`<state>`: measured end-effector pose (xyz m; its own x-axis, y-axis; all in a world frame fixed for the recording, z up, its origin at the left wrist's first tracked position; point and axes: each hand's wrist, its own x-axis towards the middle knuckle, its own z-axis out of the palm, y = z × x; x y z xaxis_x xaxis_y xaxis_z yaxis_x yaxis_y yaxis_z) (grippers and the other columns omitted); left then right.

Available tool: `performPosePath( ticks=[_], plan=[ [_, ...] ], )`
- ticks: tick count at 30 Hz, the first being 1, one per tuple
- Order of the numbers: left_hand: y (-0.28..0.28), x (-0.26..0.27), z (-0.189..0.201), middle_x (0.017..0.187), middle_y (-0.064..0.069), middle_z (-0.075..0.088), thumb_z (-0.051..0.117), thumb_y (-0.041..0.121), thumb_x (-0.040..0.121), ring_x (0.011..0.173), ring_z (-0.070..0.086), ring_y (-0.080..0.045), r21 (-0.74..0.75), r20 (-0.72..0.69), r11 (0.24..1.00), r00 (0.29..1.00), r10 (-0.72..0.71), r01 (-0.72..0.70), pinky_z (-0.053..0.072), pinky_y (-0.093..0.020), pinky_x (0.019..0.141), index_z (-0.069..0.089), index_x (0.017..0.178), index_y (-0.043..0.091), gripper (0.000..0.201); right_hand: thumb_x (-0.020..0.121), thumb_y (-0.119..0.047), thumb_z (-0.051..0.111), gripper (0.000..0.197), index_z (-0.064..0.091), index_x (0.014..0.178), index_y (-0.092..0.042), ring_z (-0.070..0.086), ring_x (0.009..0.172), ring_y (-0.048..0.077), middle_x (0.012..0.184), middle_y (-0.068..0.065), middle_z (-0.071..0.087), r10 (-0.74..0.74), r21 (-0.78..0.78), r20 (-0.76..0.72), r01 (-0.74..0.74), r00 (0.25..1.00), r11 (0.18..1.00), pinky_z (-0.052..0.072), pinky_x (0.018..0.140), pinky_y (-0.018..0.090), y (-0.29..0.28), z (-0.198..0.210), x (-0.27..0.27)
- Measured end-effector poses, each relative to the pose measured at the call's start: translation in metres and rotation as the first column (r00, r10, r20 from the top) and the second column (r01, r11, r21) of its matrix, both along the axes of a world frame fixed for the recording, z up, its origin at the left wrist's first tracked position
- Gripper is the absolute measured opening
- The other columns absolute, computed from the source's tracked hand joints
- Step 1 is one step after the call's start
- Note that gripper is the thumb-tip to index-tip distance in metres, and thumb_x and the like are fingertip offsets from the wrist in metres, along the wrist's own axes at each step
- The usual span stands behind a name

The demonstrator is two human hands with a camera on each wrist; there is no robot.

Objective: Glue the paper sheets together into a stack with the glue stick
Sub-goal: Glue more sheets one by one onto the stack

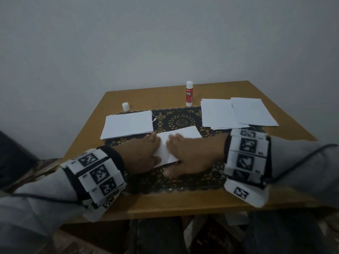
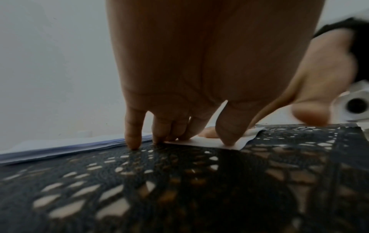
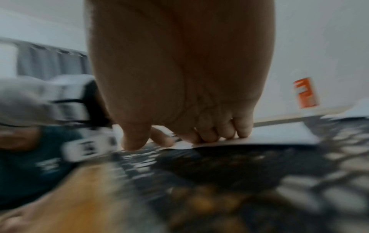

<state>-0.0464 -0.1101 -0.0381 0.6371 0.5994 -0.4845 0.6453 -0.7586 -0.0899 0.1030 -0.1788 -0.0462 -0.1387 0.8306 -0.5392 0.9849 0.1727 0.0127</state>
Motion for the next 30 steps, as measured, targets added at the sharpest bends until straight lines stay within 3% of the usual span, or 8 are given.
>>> performPosePath(
  ticks=[3, 7, 11, 14, 16, 19, 24, 30],
  plan=[
    [-0.001, -0.002, 0.000, 0.159, -0.005, -0.012, 0.031, 0.042, 0.101, 0.148, 0.004, -0.018, 0.011, -0.004, 1.000, 1.000, -0.010, 0.010, 0.012, -0.031, 0.118, -0.005, 0.153, 0.014, 0.069, 0.093, -0.067, 0.028, 0.093, -0.012, 0.153, -0.008, -0.015, 0.148, 0.024, 0.160, 0.010, -0.019, 0.059, -0.023, -0.023, -0.059, 0.998, 0.998, 0.005, 0.121, 0.041, -0.009, 0.000, 0.001],
    [-0.011, 0.000, 0.000, 0.159, -0.008, -0.013, 0.029, 0.042, 0.101, 0.148, 0.000, -0.021, 0.023, -0.012, 0.999, 1.000, -0.025, 0.025, 0.012, -0.038, 0.120, -0.006, 0.152, 0.012, 0.069, 0.094, -0.066, 0.027, 0.093, -0.014, 0.152, -0.005, -0.014, 0.148, 0.025, 0.159, 0.012, -0.020, -0.065, 0.010, -0.006, 0.065, 0.998, 0.998, 0.007, 0.120, 0.042, -0.008, 0.007, 0.020],
    [-0.040, -0.001, 0.001, 0.158, -0.008, -0.014, 0.029, 0.047, 0.100, 0.147, -0.005, -0.021, -0.031, 0.005, 0.985, 0.985, -0.171, 0.171, 0.013, -0.041, 0.120, -0.007, 0.152, 0.011, 0.073, 0.091, -0.070, 0.028, 0.097, -0.014, 0.153, -0.009, -0.017, 0.148, 0.023, 0.159, 0.009, -0.022, 0.025, -0.040, 0.003, -0.025, 1.000, 0.999, 0.003, 0.120, 0.038, -0.031, 0.001, 0.017],
    [-0.048, -0.005, -0.001, 0.158, -0.006, -0.015, 0.028, 0.050, 0.099, 0.147, -0.007, -0.017, -0.076, 0.038, 0.967, 0.970, -0.242, 0.244, 0.010, -0.038, 0.121, -0.007, 0.152, 0.013, 0.073, 0.093, -0.067, 0.028, 0.094, -0.015, 0.152, -0.009, -0.017, 0.147, 0.022, 0.159, 0.009, -0.022, -0.066, -0.023, -0.010, 0.066, 0.998, 0.998, 0.002, 0.119, 0.035, -0.033, 0.004, 0.030],
    [-0.038, -0.006, -0.001, 0.158, -0.004, -0.016, 0.027, 0.050, 0.099, 0.147, -0.009, -0.015, -0.111, 0.031, 0.974, 0.980, -0.195, 0.197, 0.010, -0.038, 0.121, -0.008, 0.152, 0.014, 0.072, 0.092, -0.068, 0.028, 0.095, -0.016, 0.152, -0.009, -0.018, 0.147, 0.023, 0.159, 0.010, -0.023, -0.105, -0.012, 0.006, 0.105, 0.994, 0.994, 0.001, 0.119, 0.035, -0.035, 0.004, 0.032],
    [-0.022, -0.001, -0.002, 0.157, -0.008, -0.019, 0.023, 0.050, 0.100, 0.147, -0.009, -0.018, -0.061, -0.006, 0.996, 0.998, -0.061, 0.061, 0.009, -0.039, 0.121, -0.009, 0.151, 0.010, 0.073, 0.090, -0.072, 0.025, 0.097, -0.016, 0.152, -0.010, -0.018, 0.147, 0.025, 0.158, 0.010, -0.023, -0.018, -0.046, 0.033, 0.020, 0.999, 0.999, 0.001, 0.119, 0.037, -0.046, 0.001, 0.024],
    [-0.030, 0.018, 0.002, 0.159, -0.003, -0.015, 0.025, 0.045, 0.102, 0.147, -0.006, -0.015, -0.136, 0.042, 0.981, 0.990, -0.137, 0.142, 0.007, -0.035, 0.121, -0.006, 0.152, 0.015, 0.067, 0.091, -0.069, 0.027, 0.095, -0.011, 0.153, -0.008, -0.012, 0.148, 0.024, 0.160, 0.012, -0.017, -0.108, -0.019, 0.038, 0.109, 0.993, 0.994, 0.006, 0.120, 0.038, -0.036, 0.010, 0.032],
    [-0.011, 0.023, 0.001, 0.158, -0.006, -0.018, 0.024, 0.045, 0.102, 0.147, -0.009, -0.017, -0.074, 0.005, 0.994, 0.997, -0.082, 0.082, 0.006, -0.035, 0.119, -0.010, 0.151, 0.011, 0.069, 0.090, -0.072, 0.027, 0.096, -0.010, 0.153, -0.010, -0.008, 0.149, 0.024, 0.161, 0.009, -0.016, -0.030, -0.049, 0.053, 0.033, 0.998, 0.998, 0.008, 0.120, 0.038, -0.045, 0.008, 0.032]
  ],
)
